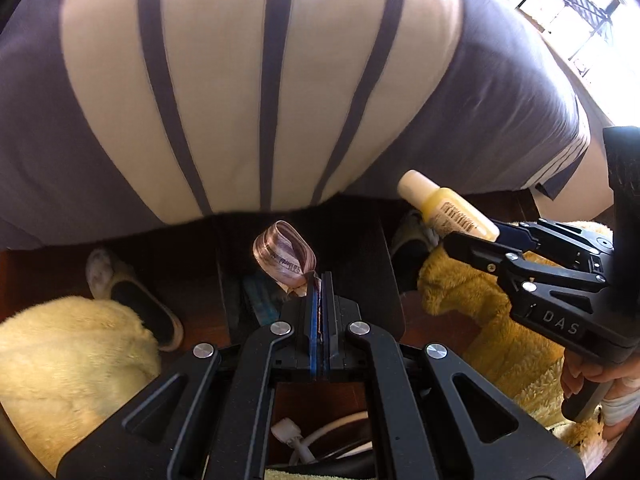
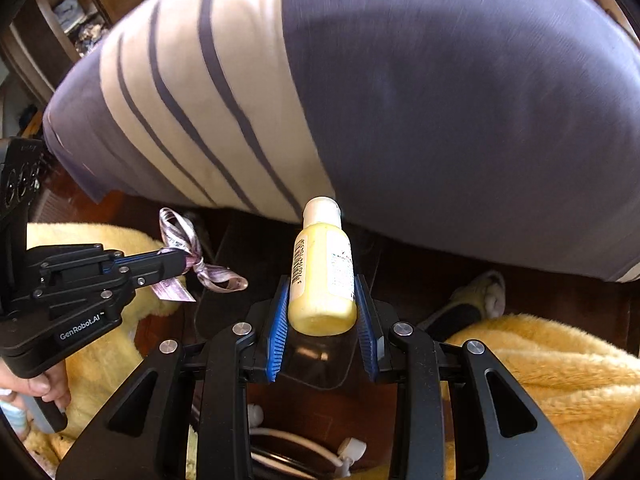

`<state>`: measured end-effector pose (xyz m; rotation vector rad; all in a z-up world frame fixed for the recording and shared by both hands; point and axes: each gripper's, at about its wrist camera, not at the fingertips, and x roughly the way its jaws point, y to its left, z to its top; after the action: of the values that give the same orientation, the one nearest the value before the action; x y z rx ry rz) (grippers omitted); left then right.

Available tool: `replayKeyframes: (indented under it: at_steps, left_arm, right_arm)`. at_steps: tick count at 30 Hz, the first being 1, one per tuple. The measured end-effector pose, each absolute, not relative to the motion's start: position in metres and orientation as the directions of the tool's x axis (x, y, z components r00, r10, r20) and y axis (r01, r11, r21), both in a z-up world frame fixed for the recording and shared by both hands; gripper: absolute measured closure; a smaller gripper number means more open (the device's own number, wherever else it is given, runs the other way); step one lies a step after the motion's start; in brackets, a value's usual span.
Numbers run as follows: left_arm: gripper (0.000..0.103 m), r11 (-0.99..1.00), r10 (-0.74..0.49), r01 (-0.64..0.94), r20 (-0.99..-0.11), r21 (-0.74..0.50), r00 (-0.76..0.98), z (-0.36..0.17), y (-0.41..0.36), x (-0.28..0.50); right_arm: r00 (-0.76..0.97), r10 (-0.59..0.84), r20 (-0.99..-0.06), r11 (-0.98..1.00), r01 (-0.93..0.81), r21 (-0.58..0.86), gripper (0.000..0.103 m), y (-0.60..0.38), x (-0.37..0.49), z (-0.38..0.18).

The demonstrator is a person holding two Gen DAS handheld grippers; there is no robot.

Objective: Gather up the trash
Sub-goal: 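Carry the bottle and bow with both tools down over the black bin, then open both tools to drop the bottle and bow into the bin, then raise both open tools back over the items on the bed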

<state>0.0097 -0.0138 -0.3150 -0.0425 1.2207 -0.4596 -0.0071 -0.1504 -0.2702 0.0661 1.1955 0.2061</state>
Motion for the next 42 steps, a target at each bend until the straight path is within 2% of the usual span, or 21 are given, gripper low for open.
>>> replayKeyframes:
  at_steps: [10,26,28,29,30,35,37,39,41,42]
  left_arm:
    - [0.103,0.907,-0.312,0.343,-0.937,-0.245,0.157,-0.355,-0.026,0.012]
    - [0.100,0.910,-0.307,0.331,-0.943,-0.250,0.133,-0.359,-0.026,0.020]
    - [0.086,0.914,-0.303,0.323,-0.943,-0.246,0.139,-0.358,-0.024,0.021]
    - [0.081,0.915,-0.304,0.318,-0.942,-0.247,0.142,-0.357,-0.022,0.021]
    - [0.071,0.917,-0.304,0.312,-0.942,-0.247,0.146,-0.356,-0.021,0.022]
    - [0.043,0.927,-0.287,0.300,-0.941,-0.227,0.176,-0.348,-0.015,0.021]
    - [0.028,0.930,-0.277,0.300,-0.940,-0.210,0.199,-0.340,-0.014,0.020]
    - [0.020,0.932,-0.275,0.300,-0.937,-0.205,0.216,-0.335,-0.012,0.021]
    - [0.014,0.931,-0.279,0.302,-0.930,-0.203,0.237,-0.325,-0.011,0.020]
    - [0.010,0.931,-0.281,0.304,-0.926,-0.200,0.250,-0.319,-0.010,0.019]
  right_arm:
    - [0.250,0.222,-0.942,0.973,-0.114,0.199,0.071,-0.145,0.010,-0.301]
    - [0.233,0.226,-0.946,0.972,-0.121,0.202,0.070,-0.135,0.029,-0.307]
    - [0.238,0.226,-0.945,0.972,-0.116,0.203,0.066,-0.135,0.030,-0.306]
    - [0.243,0.226,-0.943,0.972,-0.113,0.204,0.054,-0.135,0.030,-0.305]
    - [0.248,0.225,-0.942,0.973,-0.106,0.204,0.049,-0.137,0.031,-0.304]
    - [0.295,0.206,-0.933,0.978,-0.080,0.191,0.043,-0.143,0.030,-0.291]
    - [0.320,0.201,-0.926,0.980,-0.068,0.189,0.040,-0.148,0.029,-0.283]
    - [0.346,0.192,-0.918,0.981,-0.059,0.183,0.035,-0.152,0.027,-0.274]
    - [0.377,0.182,-0.908,0.983,-0.051,0.176,0.025,-0.157,0.026,-0.265]
    - [0.387,0.179,-0.904,0.983,-0.048,0.174,0.024,-0.158,0.025,-0.261]
